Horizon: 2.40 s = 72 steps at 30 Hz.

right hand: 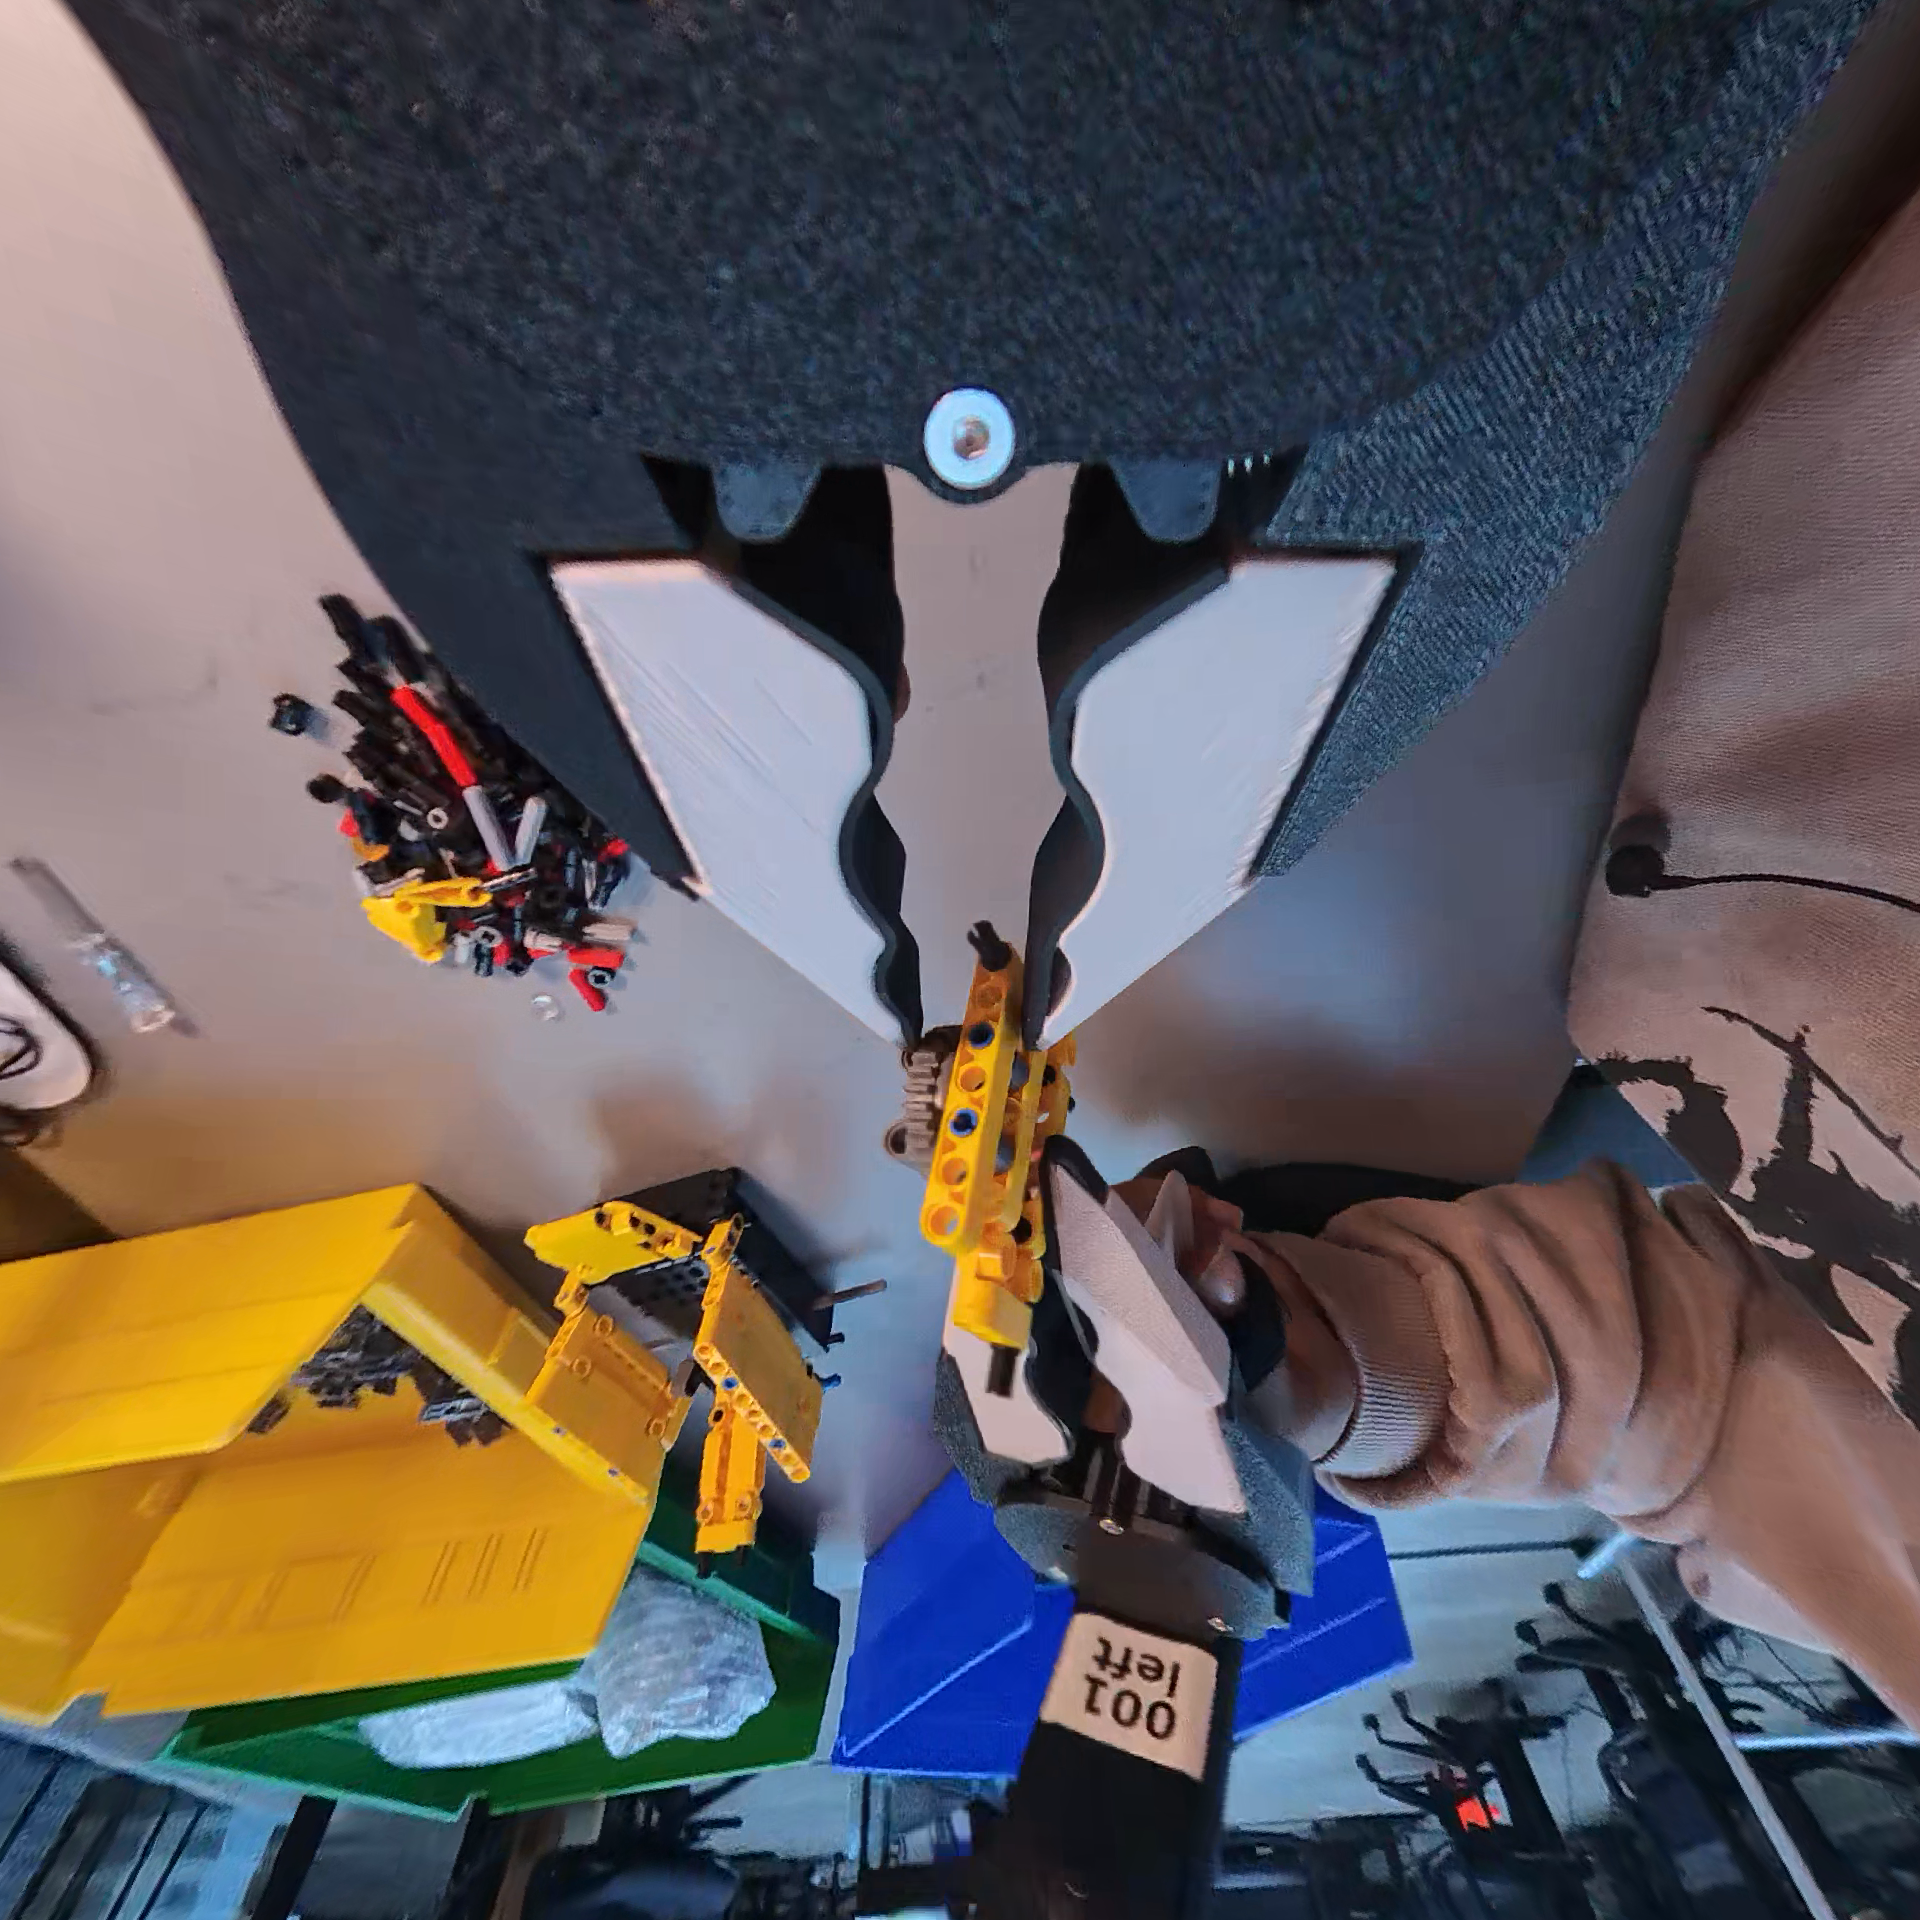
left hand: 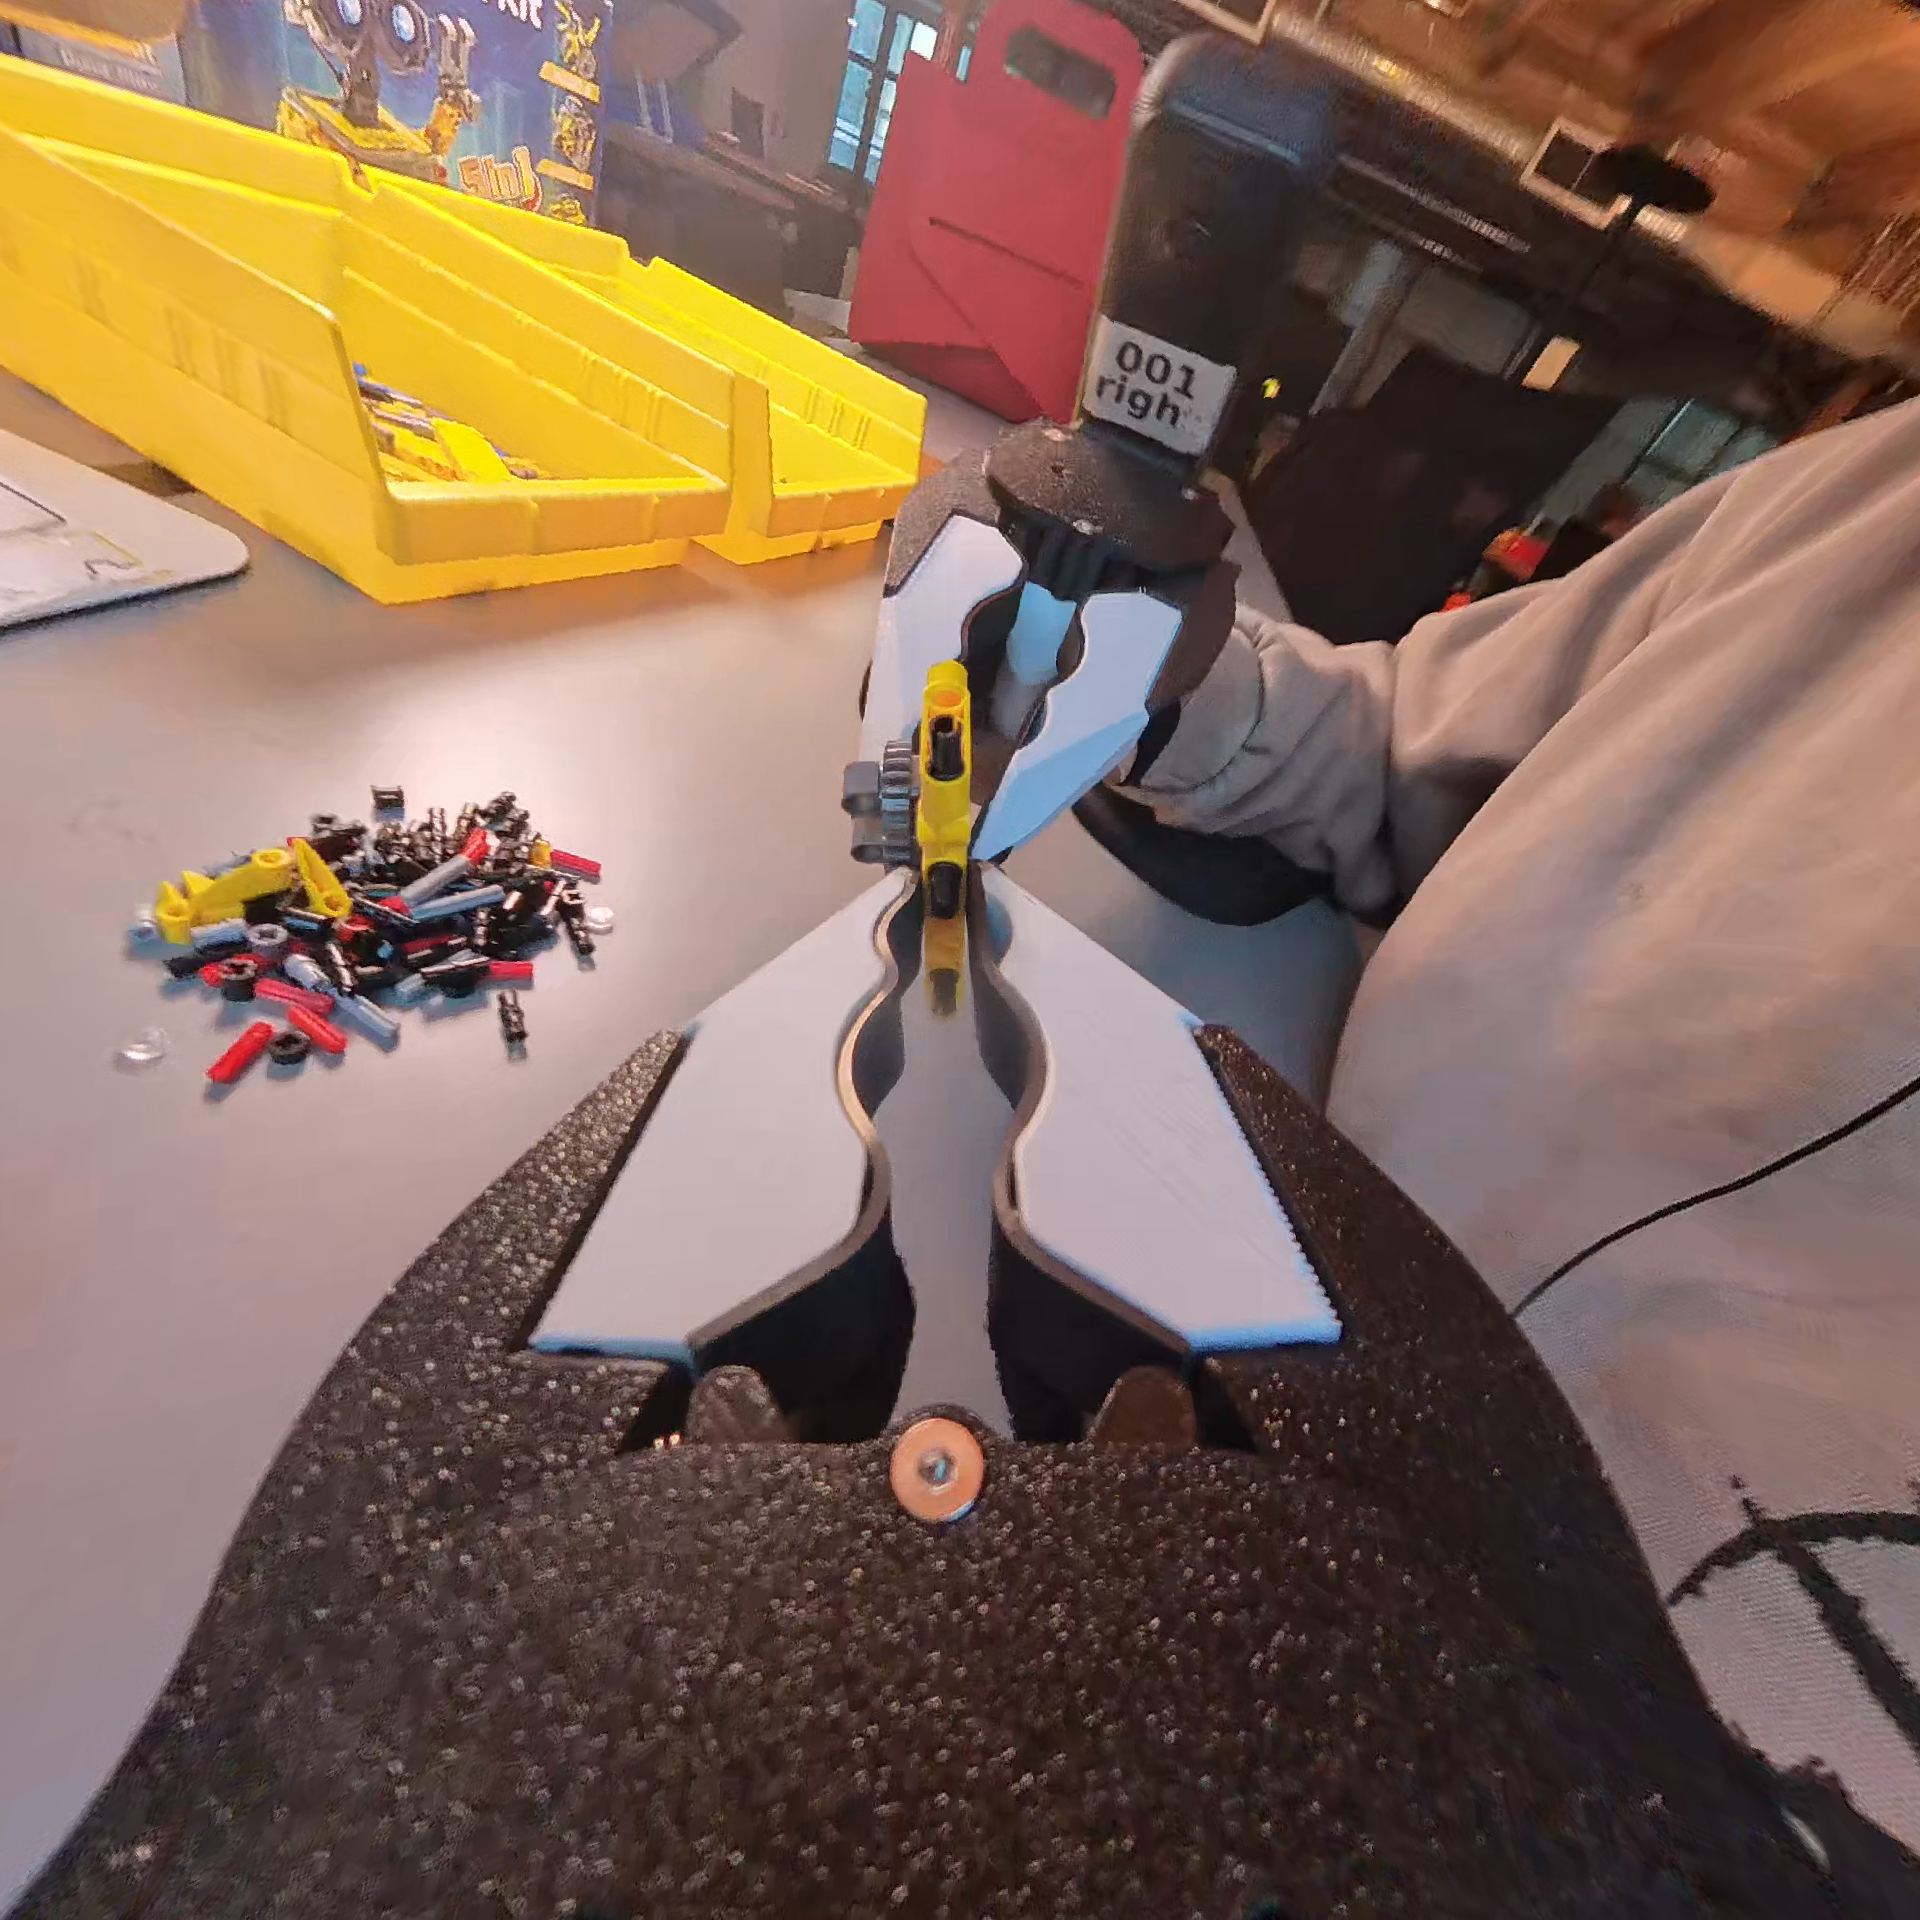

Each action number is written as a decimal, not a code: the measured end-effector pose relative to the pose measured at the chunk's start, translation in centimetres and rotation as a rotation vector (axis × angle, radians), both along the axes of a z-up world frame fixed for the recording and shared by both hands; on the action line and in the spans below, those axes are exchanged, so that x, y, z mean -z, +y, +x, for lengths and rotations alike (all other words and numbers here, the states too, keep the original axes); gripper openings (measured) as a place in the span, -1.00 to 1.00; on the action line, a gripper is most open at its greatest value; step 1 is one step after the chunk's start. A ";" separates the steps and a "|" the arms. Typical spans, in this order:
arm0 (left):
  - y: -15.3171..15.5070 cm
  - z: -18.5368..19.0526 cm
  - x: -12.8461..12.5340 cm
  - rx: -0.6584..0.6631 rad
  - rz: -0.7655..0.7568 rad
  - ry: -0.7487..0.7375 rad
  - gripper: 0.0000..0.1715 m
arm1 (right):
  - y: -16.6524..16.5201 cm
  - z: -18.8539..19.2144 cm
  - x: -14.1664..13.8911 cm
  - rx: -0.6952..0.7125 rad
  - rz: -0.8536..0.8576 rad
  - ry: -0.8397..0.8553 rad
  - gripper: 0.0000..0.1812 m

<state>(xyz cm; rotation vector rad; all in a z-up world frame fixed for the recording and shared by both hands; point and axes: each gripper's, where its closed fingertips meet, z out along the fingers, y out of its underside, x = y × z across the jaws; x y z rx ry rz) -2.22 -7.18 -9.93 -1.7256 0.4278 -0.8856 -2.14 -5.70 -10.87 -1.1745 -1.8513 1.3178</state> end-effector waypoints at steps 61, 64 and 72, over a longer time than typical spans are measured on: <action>1.6 -1.0 0.9 -0.078 -0.005 0.063 -0.93 | 3.4 0.8 -3.0 -0.027 -0.358 0.126 -0.93; 1.8 -2.0 2.1 -0.139 -0.028 0.147 -0.93 | 4.9 1.4 1.1 0.026 -0.127 -0.043 -0.93; 1.3 -2.3 8.3 -0.123 -0.232 0.476 -0.90 | 5.3 2.6 5.2 -0.029 0.486 -0.122 -0.93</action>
